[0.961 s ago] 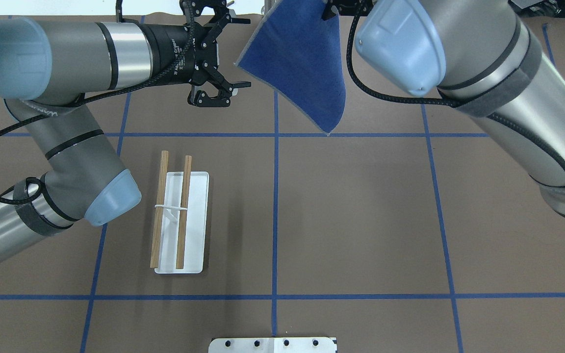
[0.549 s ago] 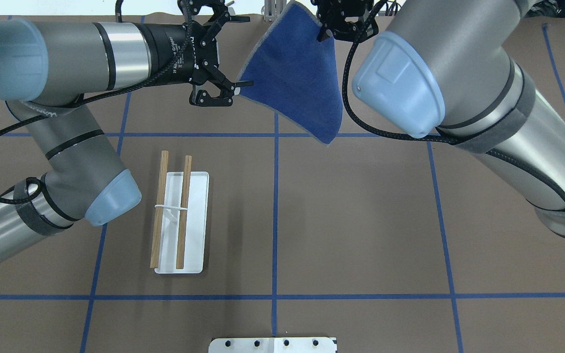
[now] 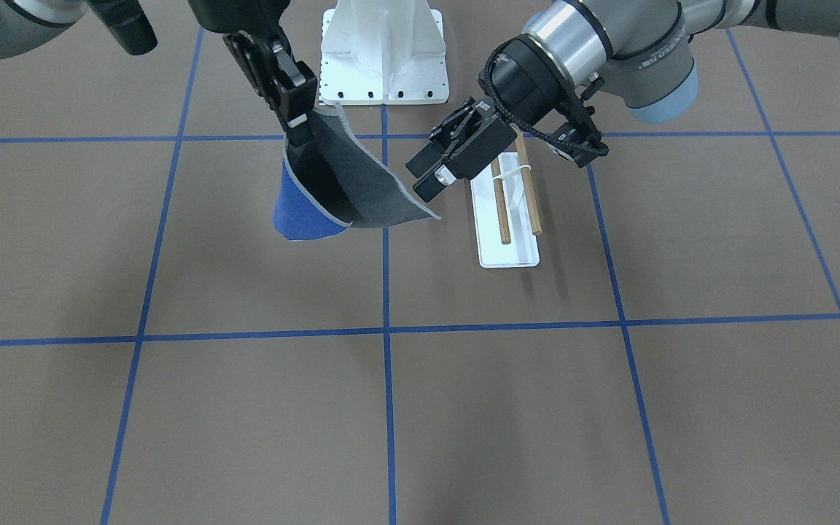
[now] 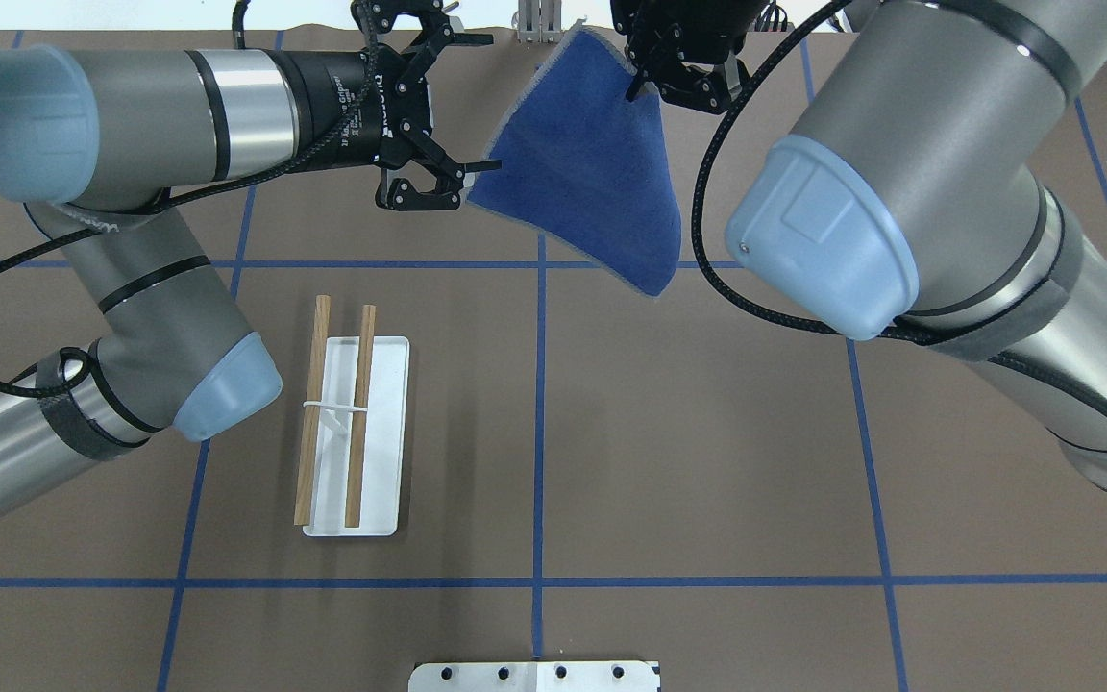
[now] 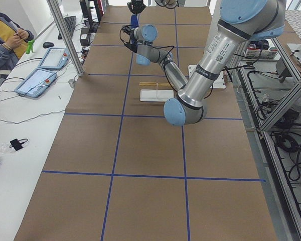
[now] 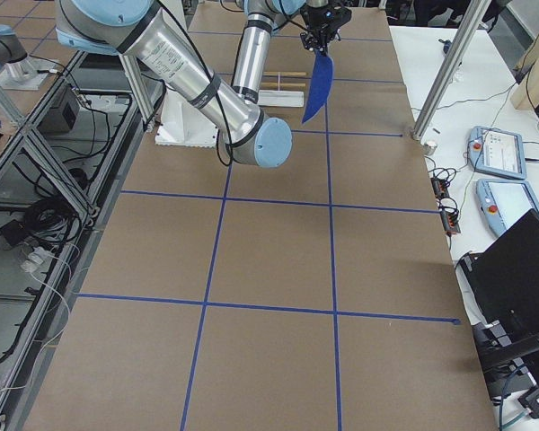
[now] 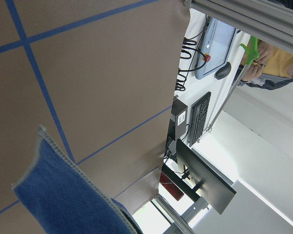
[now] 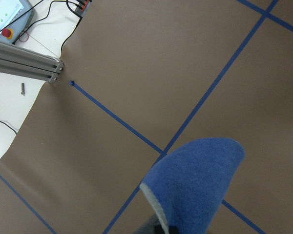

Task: Hang towel on rack

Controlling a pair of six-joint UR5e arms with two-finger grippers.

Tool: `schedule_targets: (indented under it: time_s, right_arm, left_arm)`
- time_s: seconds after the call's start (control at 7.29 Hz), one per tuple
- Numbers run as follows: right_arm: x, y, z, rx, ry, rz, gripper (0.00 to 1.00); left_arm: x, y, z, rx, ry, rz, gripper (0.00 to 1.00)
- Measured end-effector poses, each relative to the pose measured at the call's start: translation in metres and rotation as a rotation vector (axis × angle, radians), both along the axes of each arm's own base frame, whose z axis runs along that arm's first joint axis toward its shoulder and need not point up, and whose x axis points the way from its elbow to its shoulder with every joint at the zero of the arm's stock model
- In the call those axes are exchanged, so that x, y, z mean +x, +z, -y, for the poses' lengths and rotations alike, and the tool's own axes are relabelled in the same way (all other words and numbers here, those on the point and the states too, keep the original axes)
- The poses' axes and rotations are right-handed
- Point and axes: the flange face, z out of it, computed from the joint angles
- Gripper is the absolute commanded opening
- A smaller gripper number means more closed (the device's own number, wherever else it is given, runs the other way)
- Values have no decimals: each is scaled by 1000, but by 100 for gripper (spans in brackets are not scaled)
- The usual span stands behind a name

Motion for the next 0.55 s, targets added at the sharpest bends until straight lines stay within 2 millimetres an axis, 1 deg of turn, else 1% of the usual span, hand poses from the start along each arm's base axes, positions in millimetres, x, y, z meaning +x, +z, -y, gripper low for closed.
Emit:
schedule_targets:
  time_s: [0.55]
  right_arm:
    - [-1, -3, 2, 64, 36, -16, 0]
  left_arm:
    - [3, 6, -5, -8, 19, -50, 98]
